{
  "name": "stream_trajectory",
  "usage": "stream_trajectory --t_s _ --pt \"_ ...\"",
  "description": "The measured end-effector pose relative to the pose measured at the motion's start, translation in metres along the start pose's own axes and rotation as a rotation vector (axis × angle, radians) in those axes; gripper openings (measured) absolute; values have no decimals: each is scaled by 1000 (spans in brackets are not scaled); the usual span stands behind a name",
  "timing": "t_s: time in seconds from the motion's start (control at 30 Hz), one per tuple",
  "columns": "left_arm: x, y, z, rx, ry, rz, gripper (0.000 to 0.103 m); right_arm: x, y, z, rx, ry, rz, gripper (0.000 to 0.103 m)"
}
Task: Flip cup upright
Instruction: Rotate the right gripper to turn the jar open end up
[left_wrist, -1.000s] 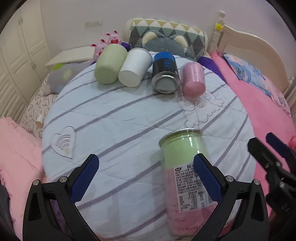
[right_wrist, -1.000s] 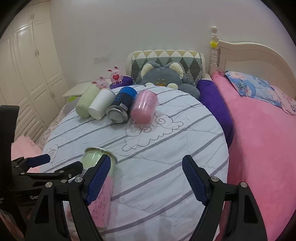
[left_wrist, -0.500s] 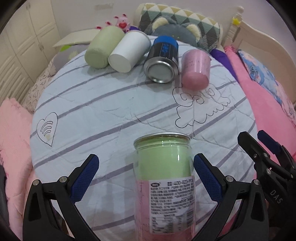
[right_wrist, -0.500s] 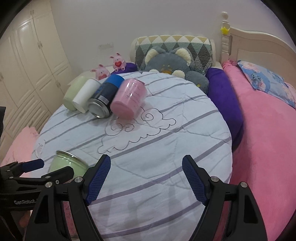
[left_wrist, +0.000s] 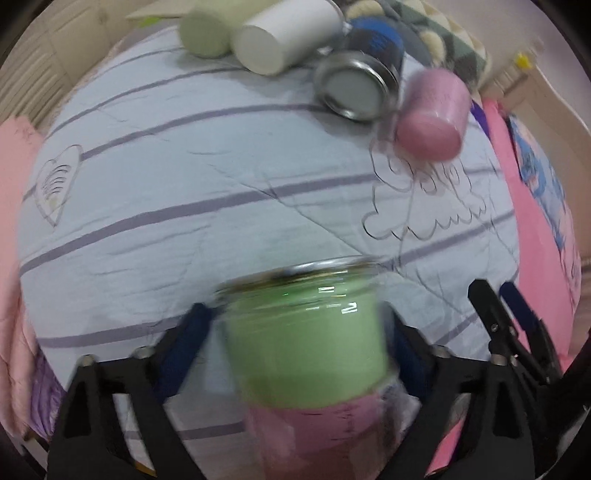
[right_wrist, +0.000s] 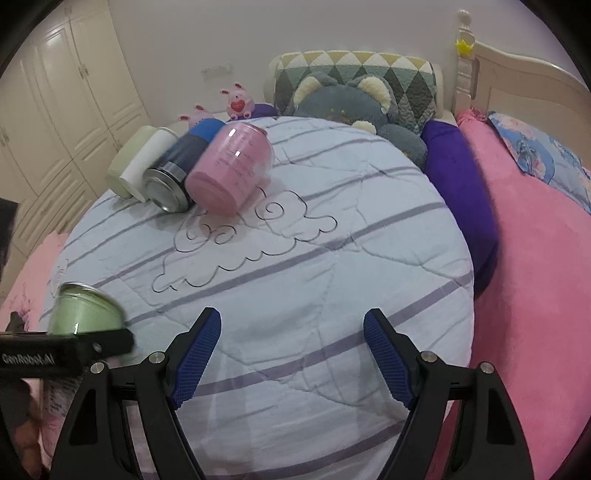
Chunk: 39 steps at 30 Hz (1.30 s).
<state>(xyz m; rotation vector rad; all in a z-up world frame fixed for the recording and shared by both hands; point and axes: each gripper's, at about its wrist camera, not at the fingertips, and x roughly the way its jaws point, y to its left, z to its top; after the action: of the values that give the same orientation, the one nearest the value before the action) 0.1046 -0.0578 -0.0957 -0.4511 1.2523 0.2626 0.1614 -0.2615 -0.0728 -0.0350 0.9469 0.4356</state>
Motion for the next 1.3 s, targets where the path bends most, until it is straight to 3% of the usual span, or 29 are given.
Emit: stream_trajectory --t_s 0.2,0.83,1.0,1.1,1.3 --pt "-6 5 -6 -11 -44 -36 77 -1 2 1 -6 -20 21 81" --pt "-70 -29 15 263 -293 3 74 -31 18 -1 27 -92 -21 81" --pt "-77 -43 1 362 -329 -14 74 -39 19 -10 56 -102 -59 81" --pt "-73 -45 -9 393 -315 -37 74 -44 17 -17 85 -102 -90 81" --pt "-79 -42 -36 430 -382 -47 74 -55 16 -31 121 -108 -130 81"
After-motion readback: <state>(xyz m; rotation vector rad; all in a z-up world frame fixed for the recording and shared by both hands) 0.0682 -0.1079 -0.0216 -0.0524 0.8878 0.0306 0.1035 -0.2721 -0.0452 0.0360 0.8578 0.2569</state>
